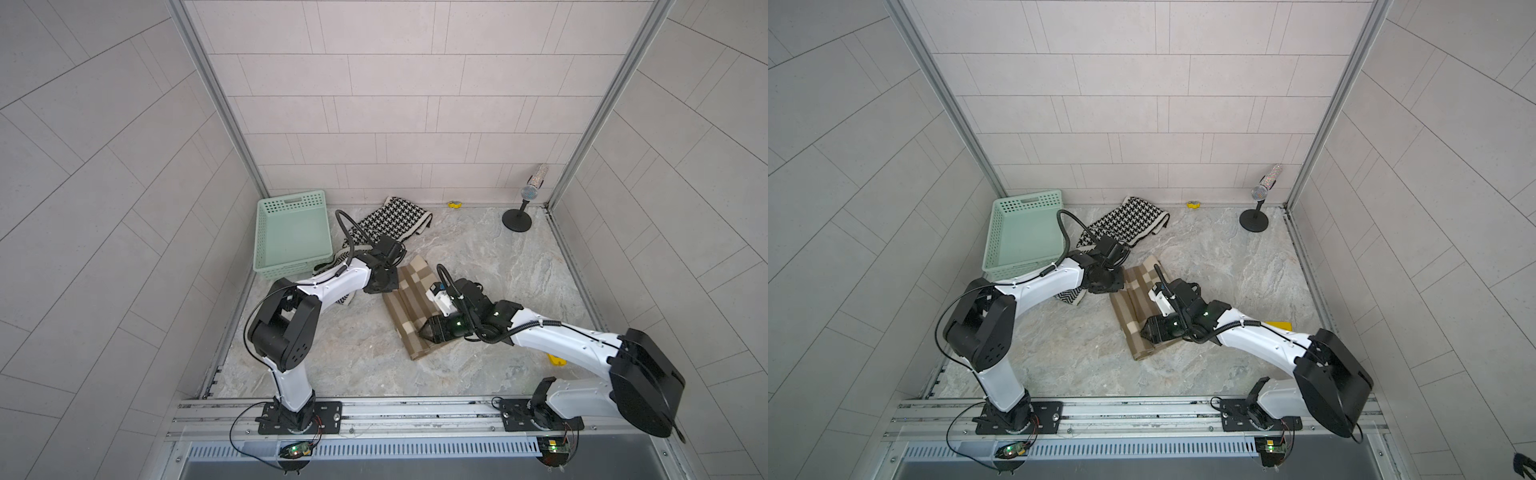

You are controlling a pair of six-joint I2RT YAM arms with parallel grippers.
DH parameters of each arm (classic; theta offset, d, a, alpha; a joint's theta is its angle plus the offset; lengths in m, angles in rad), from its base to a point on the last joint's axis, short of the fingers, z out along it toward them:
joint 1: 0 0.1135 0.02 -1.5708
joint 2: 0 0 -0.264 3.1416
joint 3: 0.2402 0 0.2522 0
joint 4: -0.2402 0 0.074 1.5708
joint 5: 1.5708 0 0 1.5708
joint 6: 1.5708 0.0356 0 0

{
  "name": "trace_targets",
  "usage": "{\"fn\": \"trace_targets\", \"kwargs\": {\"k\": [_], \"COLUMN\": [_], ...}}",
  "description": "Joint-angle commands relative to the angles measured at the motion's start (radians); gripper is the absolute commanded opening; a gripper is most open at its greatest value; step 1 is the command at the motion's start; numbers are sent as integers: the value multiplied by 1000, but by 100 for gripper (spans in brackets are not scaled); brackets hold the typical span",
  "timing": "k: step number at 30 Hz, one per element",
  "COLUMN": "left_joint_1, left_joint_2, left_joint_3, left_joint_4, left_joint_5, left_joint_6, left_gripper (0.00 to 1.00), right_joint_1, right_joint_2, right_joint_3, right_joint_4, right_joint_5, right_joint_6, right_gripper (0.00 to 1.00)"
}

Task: Roll up the scarf and place it into the basket
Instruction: Roll the scarf at the center of the board.

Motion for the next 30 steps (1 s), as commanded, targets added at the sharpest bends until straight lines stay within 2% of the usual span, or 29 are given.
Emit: {"fn": "trace_targets", "kwargs": {"k": [1, 5, 10, 16, 26, 28, 29, 30], "left_joint_1": [6, 6, 6, 6, 7, 10, 12, 16], "left_joint_2": [7, 14, 14, 16, 35, 35, 31, 28], "left_joint_3": [-8, 13, 26, 26, 36, 38, 40, 40], "left_joint_4": [-95, -112, -117, -123, -140, -142, -140, -137], "left_joint_5": [-77, -79, -82, -75, -62, -61, -55, -44], "left_joint_6": [10, 6, 6, 16, 25, 25, 26, 27], "left_gripper": [0, 0, 0, 0, 0, 0, 0, 0], "right_joint_1": [89, 284, 477, 558, 562, 553, 542, 527], "right_joint_2": [-77, -73, 42, 229, 443, 473, 489, 500], "right_joint_3": [49, 114, 167, 237, 308, 312, 311, 309], "right_joint_4": [-235, -311, -249, -179, -134, -134, -133, -134], "right_joint_5": [368, 687, 864, 909, 908, 911, 904, 883], "right_joint_6": [-95, -79, -73, -131, -180, -171, -162, -154], "right_gripper": [68, 75, 84, 87, 85, 82, 76, 65]}}
